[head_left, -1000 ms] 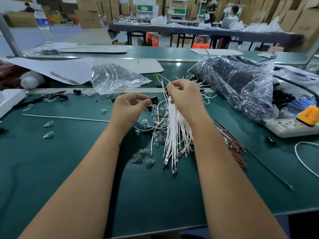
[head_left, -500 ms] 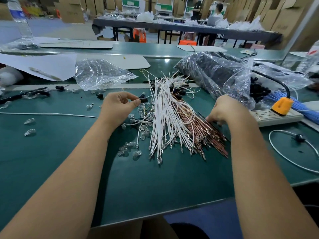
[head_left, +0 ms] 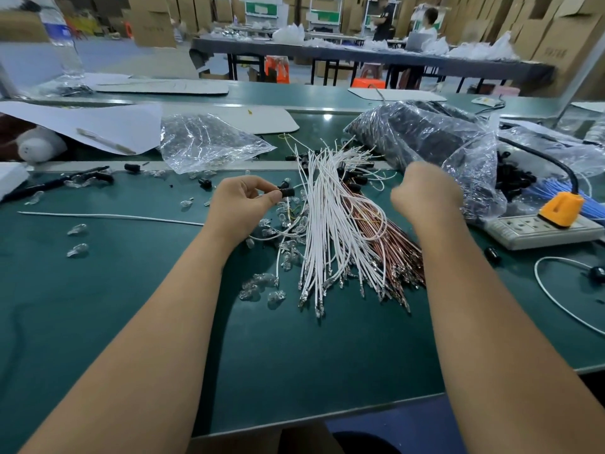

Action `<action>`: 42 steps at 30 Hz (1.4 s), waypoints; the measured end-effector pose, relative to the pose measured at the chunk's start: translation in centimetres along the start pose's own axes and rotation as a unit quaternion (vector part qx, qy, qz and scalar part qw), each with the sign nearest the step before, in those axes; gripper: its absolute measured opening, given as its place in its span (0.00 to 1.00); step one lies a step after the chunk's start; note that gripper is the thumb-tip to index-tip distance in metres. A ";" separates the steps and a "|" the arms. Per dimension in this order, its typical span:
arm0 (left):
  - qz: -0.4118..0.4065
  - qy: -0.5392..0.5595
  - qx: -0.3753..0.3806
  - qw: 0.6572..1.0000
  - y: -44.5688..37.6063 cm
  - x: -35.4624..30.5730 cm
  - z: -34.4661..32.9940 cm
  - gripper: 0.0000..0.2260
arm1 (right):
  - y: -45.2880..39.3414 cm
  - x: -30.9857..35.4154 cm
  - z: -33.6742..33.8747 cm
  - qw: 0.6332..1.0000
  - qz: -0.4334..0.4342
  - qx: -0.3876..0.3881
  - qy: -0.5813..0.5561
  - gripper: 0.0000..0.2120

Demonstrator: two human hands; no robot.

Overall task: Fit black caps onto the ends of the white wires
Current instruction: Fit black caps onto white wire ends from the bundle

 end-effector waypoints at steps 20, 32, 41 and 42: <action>0.061 -0.124 -0.097 0.986 -0.8 3.2 3.9 0.04 | 5.9 12.8 -4.7 0.877 0.191 0.064 -0.436 0.11; 0.065 -0.076 -0.056 0.993 -0.7 2.7 3.0 0.04 | 6.3 13.4 -4.6 0.903 0.210 0.041 -0.372 0.11; 0.061 -0.080 -0.056 0.993 -0.6 2.4 3.0 0.04 | 7.5 14.3 -3.8 0.886 0.255 0.040 -0.385 0.19; 0.057 -0.081 -0.056 0.994 -0.6 2.2 3.0 0.04 | 7.6 14.3 -3.6 0.885 0.256 0.036 -0.387 0.20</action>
Point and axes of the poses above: each hand's wrist, its own y-axis away from the middle knuckle, its own z-axis out of the back of the hand, x = y × z, the point moved 10 cm from there along -y, towards the middle knuckle, and after that the axes turned 9 degrees about -z, right-handed, at the moved point
